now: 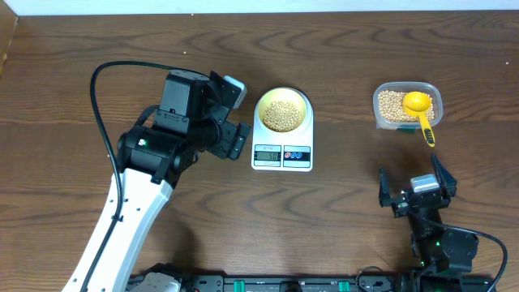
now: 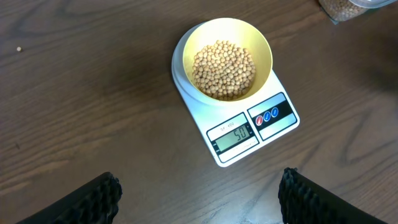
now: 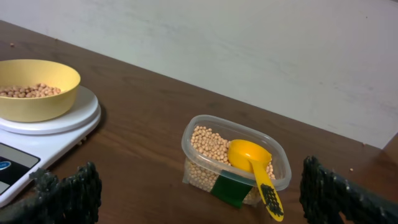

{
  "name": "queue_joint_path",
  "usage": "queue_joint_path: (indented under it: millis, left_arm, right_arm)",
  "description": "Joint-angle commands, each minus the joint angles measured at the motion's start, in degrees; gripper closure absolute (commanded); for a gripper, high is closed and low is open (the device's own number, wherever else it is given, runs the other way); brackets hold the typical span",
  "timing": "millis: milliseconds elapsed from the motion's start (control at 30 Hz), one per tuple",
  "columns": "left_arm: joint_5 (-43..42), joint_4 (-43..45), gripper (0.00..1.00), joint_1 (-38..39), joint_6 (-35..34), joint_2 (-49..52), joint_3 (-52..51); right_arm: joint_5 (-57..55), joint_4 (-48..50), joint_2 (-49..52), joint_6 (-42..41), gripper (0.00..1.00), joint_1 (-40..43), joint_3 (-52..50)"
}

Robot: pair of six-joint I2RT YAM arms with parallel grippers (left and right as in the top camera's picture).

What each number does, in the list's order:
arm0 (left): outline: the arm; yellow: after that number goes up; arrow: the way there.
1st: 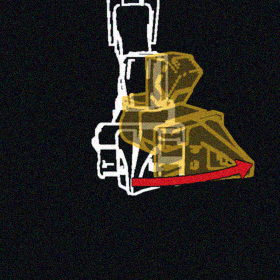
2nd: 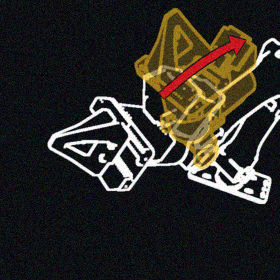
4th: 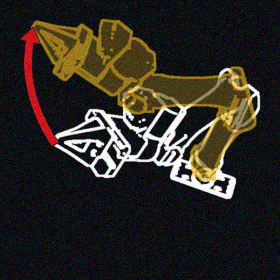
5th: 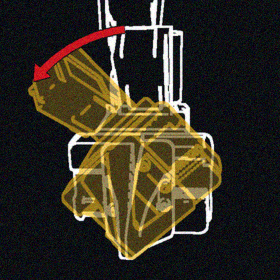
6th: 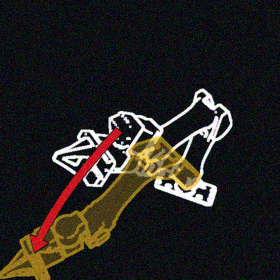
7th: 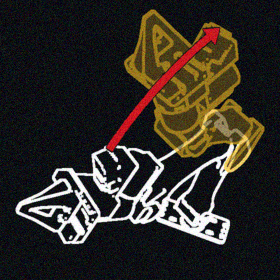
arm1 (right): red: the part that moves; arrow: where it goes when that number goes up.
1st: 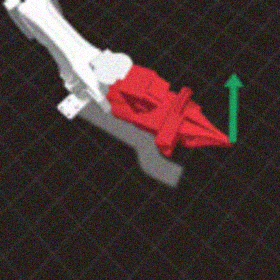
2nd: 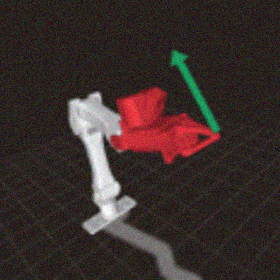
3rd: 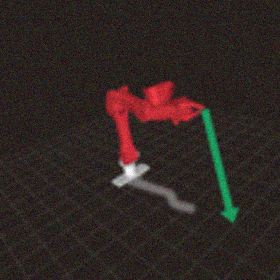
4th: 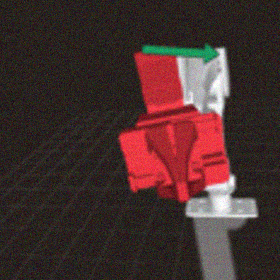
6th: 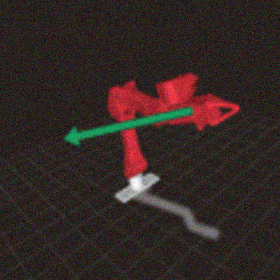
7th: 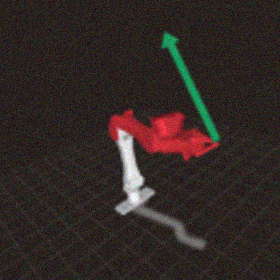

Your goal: Scoop item into bowl and weigh 50g on scale

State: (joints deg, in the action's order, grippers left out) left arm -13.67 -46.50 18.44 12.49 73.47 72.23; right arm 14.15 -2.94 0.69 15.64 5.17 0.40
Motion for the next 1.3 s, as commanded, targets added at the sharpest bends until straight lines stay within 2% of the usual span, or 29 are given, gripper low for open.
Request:
queue_joint_path:
  millis: [0, 333, 667, 867, 1267]
  left_arm:
    - [-0.70, -0.22, 0.17, -0.20, 0.74, 0.09, -0.02]
    - [-0.70, -1.86, 0.17, -0.20, 0.72, -1.40, -0.02]
    - [-0.68, -6.34, 0.17, -0.22, 0.76, -10.78, -2.97]
    - [-0.70, 0.96, 0.16, -0.20, 0.74, -19.61, -14.27]
    - [-0.70, 16.11, 0.17, -0.22, -1.22, -44.19, -37.31]
  right_arm:
    - [-0.31, -0.28, -0.31, -0.61, 0.01, -0.35, -0.09]
    - [-0.31, -0.26, -0.31, -0.61, 0.01, -0.33, -0.09]
    - [-0.31, -0.28, -0.31, -0.61, 0.01, -0.35, -0.09]
    - [-0.31, -0.28, -0.31, -0.61, 0.01, -0.35, -0.09]
    - [-0.31, -0.28, -0.31, -0.61, 0.01, -0.35, -0.09]
